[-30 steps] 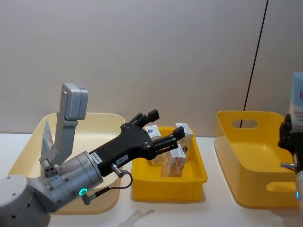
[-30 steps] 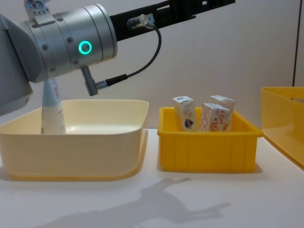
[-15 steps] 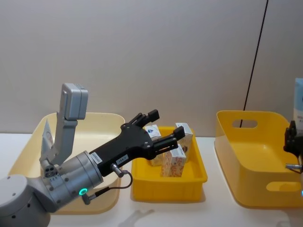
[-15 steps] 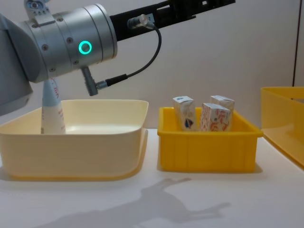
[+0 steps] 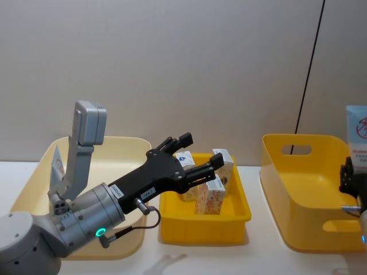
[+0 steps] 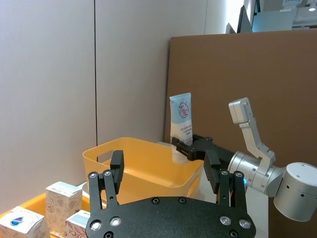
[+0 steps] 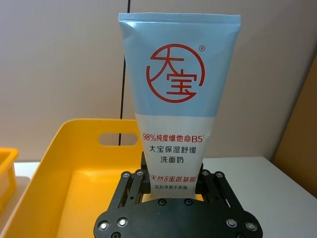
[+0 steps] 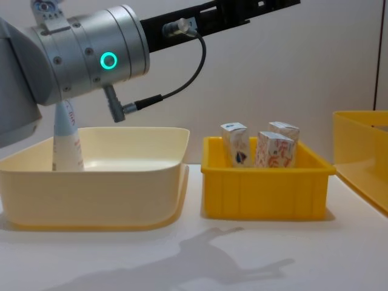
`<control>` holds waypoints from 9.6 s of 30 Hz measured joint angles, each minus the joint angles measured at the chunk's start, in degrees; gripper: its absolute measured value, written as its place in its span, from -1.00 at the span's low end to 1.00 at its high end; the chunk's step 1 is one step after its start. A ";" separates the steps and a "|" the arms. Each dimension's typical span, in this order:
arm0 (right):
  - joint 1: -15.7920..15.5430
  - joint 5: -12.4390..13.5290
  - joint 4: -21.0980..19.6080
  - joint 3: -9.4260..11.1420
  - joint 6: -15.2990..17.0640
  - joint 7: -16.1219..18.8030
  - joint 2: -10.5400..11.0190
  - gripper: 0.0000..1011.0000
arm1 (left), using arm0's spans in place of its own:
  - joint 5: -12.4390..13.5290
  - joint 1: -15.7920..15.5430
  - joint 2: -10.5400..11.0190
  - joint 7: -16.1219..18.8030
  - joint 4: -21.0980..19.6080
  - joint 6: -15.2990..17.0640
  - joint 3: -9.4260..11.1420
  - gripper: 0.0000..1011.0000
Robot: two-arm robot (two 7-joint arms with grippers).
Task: Bimanual collaborative sorting of washing and personal care products
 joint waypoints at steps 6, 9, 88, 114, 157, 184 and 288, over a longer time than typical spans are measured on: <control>-0.04 -0.82 0.66 -0.25 1.10 0.00 -0.07 -0.11 | 0.00 0.00 0.00 0.00 0.00 0.00 0.00 0.98; -0.06 -1.13 0.94 -0.32 1.40 0.00 -0.17 -0.12 | 0.00 0.00 0.01 0.00 0.00 0.00 0.00 0.98; -0.33 -2.53 0.24 -0.10 1.59 1.82 -1.50 0.98 | 0.00 0.00 0.00 0.00 0.00 0.00 0.00 0.98; -0.93 -0.76 -5.70 1.80 -3.25 3.90 -2.82 0.98 | 0.00 0.00 -0.01 0.00 0.00 0.00 0.00 0.98; -16.47 18.12 -12.97 -12.96 -9.62 15.62 9.45 0.98 | 22.67 12.64 5.31 27.16 -4.27 -4.21 0.01 0.98; -16.00 18.15 -12.54 -12.97 -9.54 16.28 9.48 0.98 | 27.46 15.30 6.45 32.87 -5.17 -5.10 0.02 0.98; 10.86 10.92 12.37 -15.01 -12.20 16.74 -3.10 -0.12 | 27.46 15.30 6.45 32.87 -5.13 -5.05 0.02 0.98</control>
